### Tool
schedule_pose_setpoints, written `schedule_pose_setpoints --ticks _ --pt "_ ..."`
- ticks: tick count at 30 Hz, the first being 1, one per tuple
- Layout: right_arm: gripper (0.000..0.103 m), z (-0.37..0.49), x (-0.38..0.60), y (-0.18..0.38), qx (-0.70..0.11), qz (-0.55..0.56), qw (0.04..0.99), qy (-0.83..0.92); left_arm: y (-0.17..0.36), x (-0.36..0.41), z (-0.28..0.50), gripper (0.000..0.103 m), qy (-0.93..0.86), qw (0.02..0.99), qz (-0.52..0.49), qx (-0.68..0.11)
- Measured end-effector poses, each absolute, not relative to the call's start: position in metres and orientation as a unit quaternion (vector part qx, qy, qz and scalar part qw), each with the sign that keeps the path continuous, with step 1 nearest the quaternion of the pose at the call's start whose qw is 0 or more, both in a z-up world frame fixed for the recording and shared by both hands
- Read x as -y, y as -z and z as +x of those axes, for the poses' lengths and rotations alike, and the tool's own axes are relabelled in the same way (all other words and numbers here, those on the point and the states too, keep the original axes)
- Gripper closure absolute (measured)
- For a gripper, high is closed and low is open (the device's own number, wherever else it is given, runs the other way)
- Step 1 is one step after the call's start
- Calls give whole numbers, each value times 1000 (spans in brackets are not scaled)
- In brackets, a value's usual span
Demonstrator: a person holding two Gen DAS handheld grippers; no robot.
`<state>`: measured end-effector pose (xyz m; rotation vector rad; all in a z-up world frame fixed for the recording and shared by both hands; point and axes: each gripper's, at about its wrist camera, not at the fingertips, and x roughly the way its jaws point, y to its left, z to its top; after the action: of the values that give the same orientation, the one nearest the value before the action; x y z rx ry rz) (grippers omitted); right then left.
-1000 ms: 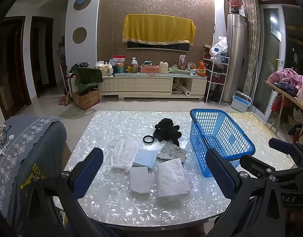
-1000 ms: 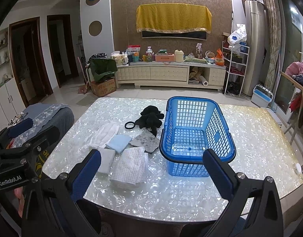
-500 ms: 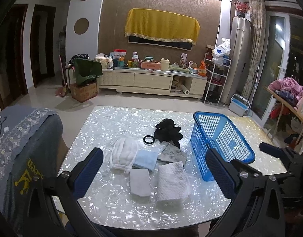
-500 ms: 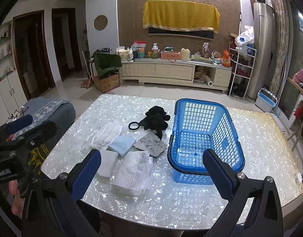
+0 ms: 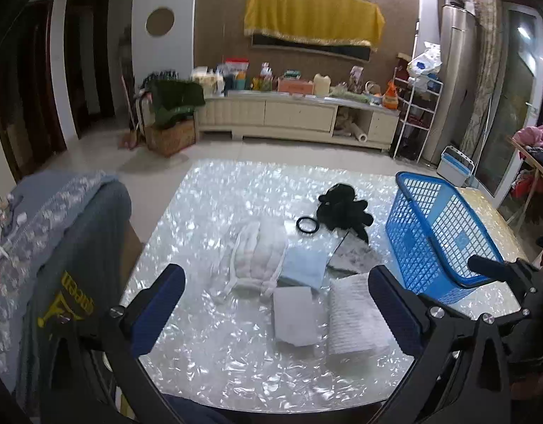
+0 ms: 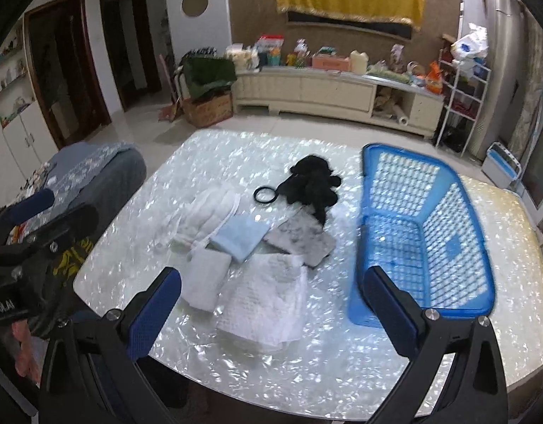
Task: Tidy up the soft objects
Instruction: 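Reach the right gripper to the white waffle cloth and grasp it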
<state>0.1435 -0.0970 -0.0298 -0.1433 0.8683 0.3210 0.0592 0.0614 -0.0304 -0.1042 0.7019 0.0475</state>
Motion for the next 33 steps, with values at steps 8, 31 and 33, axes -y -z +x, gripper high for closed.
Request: schedule_pose_setpoints --ticks 8,31,33 --pt "0 164 80 54 -457 -78 869 -171 62 -84 75 0 -37 927 -66 -368" --pt "10 218 61 157 -580 -84 798 -143 147 -95 137 0 9 878 -43 -476" --pt "12 221 64 162 -585 -84 795 -135 152 -94 140 0 11 875 -44 -481"
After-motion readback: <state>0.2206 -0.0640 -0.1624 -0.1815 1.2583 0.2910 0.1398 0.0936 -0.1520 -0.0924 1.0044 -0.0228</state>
